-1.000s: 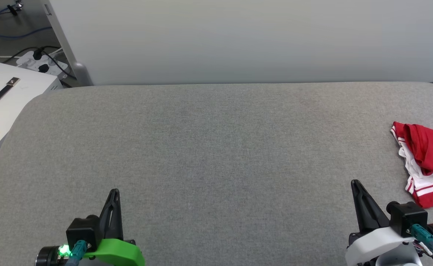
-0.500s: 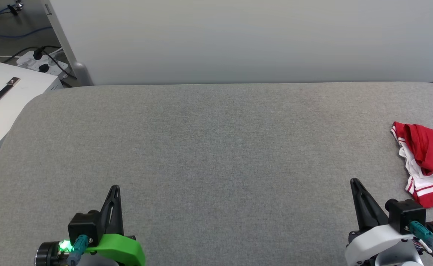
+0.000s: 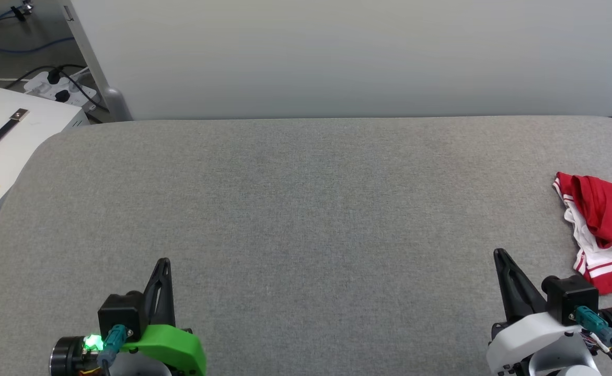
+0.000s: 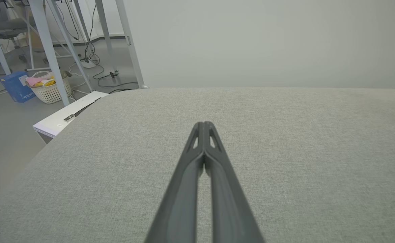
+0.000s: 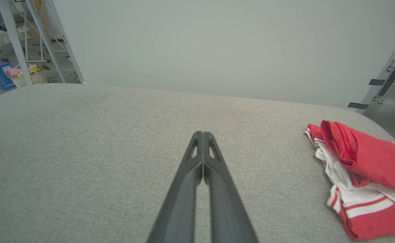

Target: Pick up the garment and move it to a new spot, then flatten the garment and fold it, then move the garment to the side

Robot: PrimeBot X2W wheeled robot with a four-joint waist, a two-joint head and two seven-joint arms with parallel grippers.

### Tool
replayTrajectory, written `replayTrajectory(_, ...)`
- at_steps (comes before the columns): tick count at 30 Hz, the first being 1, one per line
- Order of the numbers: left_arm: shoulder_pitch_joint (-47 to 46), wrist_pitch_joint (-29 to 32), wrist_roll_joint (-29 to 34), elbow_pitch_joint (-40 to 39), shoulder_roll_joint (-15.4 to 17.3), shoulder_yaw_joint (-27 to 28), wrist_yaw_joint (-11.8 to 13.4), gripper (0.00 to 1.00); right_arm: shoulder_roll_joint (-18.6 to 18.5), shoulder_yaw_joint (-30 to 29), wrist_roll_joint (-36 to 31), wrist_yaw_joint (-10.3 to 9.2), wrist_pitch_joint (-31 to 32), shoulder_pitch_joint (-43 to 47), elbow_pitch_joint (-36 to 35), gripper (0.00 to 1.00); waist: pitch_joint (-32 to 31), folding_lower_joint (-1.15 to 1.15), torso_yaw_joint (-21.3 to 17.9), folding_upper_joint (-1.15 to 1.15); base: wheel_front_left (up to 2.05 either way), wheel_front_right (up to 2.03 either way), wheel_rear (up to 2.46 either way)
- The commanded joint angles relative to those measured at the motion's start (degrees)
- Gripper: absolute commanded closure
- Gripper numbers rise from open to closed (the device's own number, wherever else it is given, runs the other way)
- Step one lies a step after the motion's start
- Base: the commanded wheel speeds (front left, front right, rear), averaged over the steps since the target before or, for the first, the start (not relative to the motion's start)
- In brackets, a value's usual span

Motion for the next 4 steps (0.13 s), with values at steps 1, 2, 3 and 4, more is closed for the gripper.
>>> replayTrajectory(1, -1.38, 0.35, 0.66, -0.35, -0.23, -0.02, 0.39, 1.0, 0.1, -0.09, -0.49, -0.03, 0.34, -0.92, -0.58, 1.0, 0.0, 0.0, 0.01, 0.0, 0.0, 0.0, 0.0)
replayTrajectory(2, -1.42, 0.45, 0.71, -0.37, -0.23, -0.03, 0.41, 1.0, 0.1, -0.09, -0.54, -0.03, 0.44, -0.95, -0.62, 1.0, 0.0, 0.0, 0.01, 0.0, 0.0, 0.0, 0.0)
replayTrajectory(3, -1.47, 0.58, 0.76, -0.41, -0.24, -0.04, 0.42, 1.0, 0.11, -0.09, -0.61, -0.03, 0.57, -0.98, -0.68, 1.0, 0.0, 0.0, 0.01, 0.0, 0.0, 0.0, 0.0)
replayTrajectory(4, -1.51, 0.68, 0.8, -0.44, -0.24, -0.05, 0.44, 1.0, 0.12, -0.09, -0.66, -0.03, 0.67, -1.0, -0.72, 1.0, 0.0, 0.0, 0.02, 0.0, 0.0, 0.0, 0.0)
